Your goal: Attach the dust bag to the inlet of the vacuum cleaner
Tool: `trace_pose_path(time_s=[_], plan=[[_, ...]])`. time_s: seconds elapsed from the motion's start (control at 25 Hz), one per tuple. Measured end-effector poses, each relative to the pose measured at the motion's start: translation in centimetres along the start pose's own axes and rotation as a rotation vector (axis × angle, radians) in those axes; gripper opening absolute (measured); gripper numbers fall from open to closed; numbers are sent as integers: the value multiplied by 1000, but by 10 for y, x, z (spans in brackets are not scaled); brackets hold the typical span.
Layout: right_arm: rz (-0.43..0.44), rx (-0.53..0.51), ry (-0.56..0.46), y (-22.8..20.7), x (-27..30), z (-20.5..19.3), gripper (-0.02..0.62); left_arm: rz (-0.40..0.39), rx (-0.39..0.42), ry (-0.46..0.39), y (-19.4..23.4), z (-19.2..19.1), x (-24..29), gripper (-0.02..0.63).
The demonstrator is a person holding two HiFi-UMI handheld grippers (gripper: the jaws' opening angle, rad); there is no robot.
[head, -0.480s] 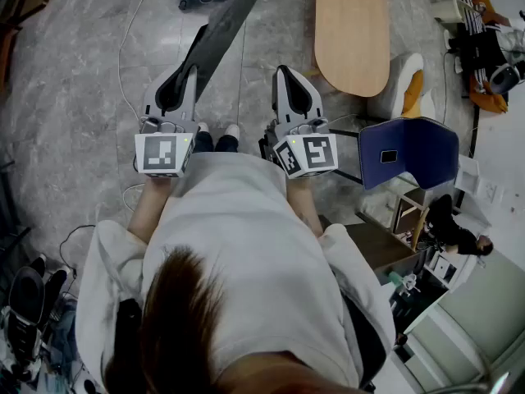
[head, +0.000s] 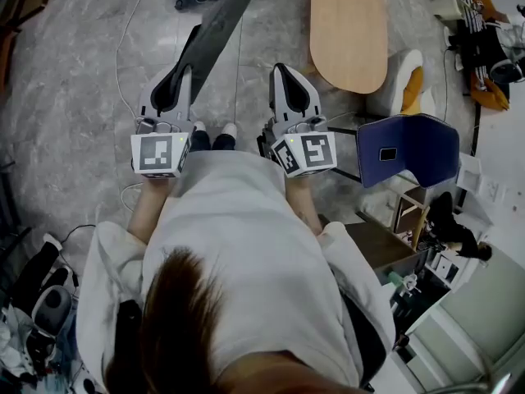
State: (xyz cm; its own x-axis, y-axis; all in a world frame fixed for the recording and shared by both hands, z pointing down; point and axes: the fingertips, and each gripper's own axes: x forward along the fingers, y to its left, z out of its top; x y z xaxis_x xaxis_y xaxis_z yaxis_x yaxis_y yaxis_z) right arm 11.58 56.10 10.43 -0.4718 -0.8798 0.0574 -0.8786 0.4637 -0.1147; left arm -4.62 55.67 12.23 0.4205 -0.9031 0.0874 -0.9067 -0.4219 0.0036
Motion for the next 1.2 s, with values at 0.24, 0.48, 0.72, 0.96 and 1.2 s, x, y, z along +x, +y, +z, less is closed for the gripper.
trace_pose_path(time_s=[0.24, 0.48, 0.72, 0.96, 1.2], plan=[[30, 27, -22, -17, -8, 5, 2, 3, 13, -3, -18, 6, 9, 38], [29, 36, -22, -36, -15, 0, 2, -90, 116, 39, -35, -2, 25, 38], [11, 60, 0, -62, -14, -12, 2, -294, 332, 218, -60, -32, 52, 38], [16, 80, 16, -77, 22, -15, 2, -497, 407, 378, -57, -66, 85, 38], [4, 100, 29, -96, 80, -10, 2, -572, 381, 386, -26, -67, 131, 38]])
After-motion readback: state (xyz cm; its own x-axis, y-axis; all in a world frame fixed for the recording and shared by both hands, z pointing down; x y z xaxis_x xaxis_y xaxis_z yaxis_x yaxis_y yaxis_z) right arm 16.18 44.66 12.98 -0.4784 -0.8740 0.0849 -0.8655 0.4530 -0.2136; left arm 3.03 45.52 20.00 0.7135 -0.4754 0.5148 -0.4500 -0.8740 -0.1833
